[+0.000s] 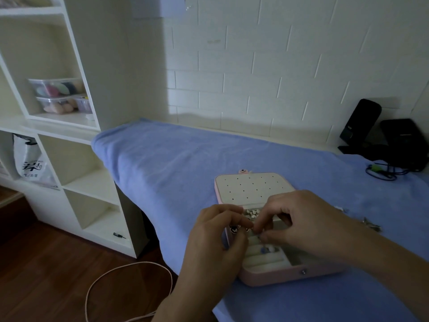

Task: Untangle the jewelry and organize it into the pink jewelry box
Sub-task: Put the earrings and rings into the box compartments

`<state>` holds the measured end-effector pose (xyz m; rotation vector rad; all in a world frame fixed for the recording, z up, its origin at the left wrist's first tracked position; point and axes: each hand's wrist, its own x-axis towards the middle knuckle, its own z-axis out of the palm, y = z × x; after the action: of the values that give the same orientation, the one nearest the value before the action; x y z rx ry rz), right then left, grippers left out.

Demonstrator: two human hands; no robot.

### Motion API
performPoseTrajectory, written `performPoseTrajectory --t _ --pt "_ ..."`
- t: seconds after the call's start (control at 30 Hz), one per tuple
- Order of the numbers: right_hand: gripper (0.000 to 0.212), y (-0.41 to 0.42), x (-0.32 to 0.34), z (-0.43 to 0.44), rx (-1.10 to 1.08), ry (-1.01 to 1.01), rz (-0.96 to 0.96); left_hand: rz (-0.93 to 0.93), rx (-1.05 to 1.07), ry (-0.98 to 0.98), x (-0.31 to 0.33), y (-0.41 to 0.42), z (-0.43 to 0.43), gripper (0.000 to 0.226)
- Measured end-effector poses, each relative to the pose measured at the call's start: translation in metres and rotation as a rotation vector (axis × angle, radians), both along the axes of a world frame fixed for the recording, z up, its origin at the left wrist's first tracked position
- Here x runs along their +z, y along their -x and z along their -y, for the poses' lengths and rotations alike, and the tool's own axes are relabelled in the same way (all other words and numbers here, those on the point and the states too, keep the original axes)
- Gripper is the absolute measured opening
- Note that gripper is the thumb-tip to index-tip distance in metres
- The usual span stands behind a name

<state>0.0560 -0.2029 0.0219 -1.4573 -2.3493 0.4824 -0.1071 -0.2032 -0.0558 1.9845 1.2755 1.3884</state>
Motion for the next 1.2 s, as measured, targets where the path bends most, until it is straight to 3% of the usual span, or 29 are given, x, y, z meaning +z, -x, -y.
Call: performPoseTrajectory --t 0.13,0.3,0.53,0.63,0.73,0.87,1.07,1.2 --pt "0.016 -0.002 -0.004 -0.002 0.003 -0.01 0.014 -0.035 0.018 -0.005 0.0 0.0 -0.001 0.015" --pt "0.021 -0.003 -0.009 -0.006 -0.052 0.029 -0.099 -0.084 0.015 0.022 0.001 0.001 -0.002 0.006" --pt "0.023 -0.006 -0.011 -0.008 -0.046 0.094 -0.212 -0.127 0.029 -0.002 0.003 0.001 -0.003 0.023" --pt "0.026 -0.007 -0.011 -0.011 -0.025 0.069 -0.186 -0.145 0.039 -0.035 0.001 0.001 -0.002 0.018" --pt "0.02 -0.011 -0.011 -0.012 0.012 0.068 -0.192 -0.159 0.04 -0.068 0.0 0.002 -0.003 0.005" --pt "0.007 -0.021 -0.005 -0.018 -0.031 0.022 -0.265 -0.182 0.012 -0.099 0.0 0.003 -0.004 0.017" --pt "0.004 -0.036 -0.003 -0.028 -0.083 0.014 -0.28 -0.2 -0.062 -0.096 -0.001 0.003 -0.007 0.025" --pt "0.004 -0.041 -0.004 -0.031 -0.101 0.047 -0.268 -0.239 -0.137 -0.053 0.003 0.004 -0.006 0.014"
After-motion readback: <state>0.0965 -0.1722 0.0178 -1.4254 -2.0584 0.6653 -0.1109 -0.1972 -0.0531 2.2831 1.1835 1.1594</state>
